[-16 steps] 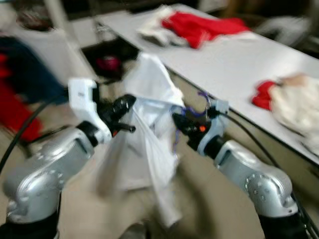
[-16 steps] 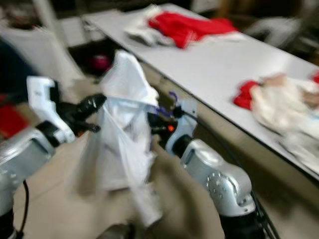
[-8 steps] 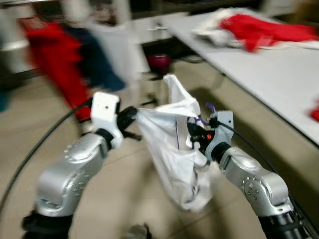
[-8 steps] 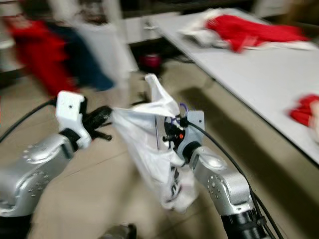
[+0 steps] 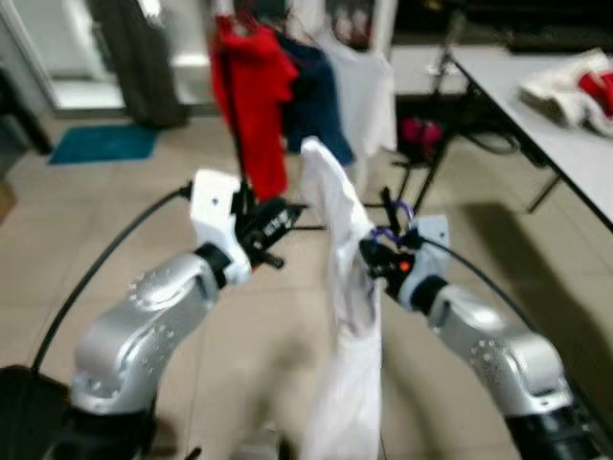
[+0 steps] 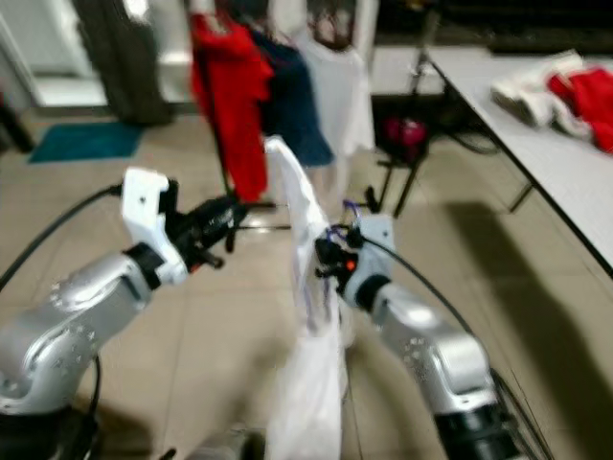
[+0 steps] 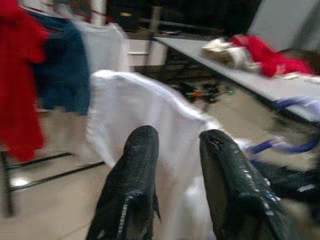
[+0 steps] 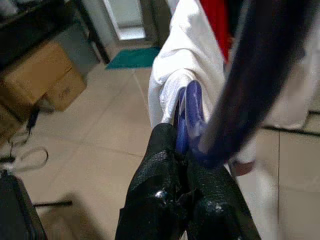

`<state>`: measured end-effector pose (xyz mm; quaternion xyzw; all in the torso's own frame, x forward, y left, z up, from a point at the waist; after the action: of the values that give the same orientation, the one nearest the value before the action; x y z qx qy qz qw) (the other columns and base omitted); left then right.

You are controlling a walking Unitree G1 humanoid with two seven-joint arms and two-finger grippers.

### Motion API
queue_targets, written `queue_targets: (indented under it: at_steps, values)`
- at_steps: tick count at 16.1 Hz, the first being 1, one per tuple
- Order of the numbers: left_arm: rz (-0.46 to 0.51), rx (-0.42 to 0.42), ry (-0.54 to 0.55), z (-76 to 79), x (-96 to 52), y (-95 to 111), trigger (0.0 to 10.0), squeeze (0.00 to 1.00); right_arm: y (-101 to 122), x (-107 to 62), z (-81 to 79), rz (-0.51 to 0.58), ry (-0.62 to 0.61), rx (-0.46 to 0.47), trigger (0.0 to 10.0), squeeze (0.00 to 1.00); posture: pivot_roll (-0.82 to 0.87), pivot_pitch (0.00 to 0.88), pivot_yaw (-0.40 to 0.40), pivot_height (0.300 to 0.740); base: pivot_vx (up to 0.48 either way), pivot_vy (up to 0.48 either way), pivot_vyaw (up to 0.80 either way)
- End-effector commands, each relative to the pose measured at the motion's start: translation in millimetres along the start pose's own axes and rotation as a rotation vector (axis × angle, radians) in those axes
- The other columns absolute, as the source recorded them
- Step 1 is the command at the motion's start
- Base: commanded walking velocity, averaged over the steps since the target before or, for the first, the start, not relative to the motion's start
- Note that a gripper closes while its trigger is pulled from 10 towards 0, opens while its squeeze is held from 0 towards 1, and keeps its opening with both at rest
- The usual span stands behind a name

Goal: Hang hanger

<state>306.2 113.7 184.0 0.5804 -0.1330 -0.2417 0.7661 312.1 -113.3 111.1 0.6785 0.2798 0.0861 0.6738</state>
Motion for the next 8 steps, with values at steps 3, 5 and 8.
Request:
queue_targets:
  at_steps: [3,5,8]
  values:
    - [0.049,0.038,0.219,-51.6,-20.4,9.1,10.0,0.0,7.5,-7.3,20.1,-0.034,-0.032,-0.116,10.0,0.0,0.1,0.014,-0.039,0.74,0.0,0.0,0.53]
    - [0.01,0.075,0.267,-51.9,-19.6,-8.6,10.0,0.0,6.9,-8.2,29.0,-0.005,-0.118,-0.045,10.0,0.0,0.11,0.015,-0.042,0.74,0.0,0.0,0.0]
    - [0.005,0.049,0.303,-50.4,-12.4,-23.8,10.0,0.0,0.2,-7.7,27.9,0.0,-0.176,0.002,10.0,0.0,0.1,0.016,-0.025,0.74,0.0,-0.172,0.0]
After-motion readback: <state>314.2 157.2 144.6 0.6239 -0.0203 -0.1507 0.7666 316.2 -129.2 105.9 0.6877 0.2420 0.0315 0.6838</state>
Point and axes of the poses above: a point about 5 cm out from each wrist's last joint towards the gripper, its own x axis pointing out of the wrist towards the gripper, its own y axis along the axis of the wrist's last joint, z = x × y, the point moved 4 cm from there along x, pointing out of the wrist towards the gripper, and after that the axes turned 10 degrees about -x, right-handed, at the moved point
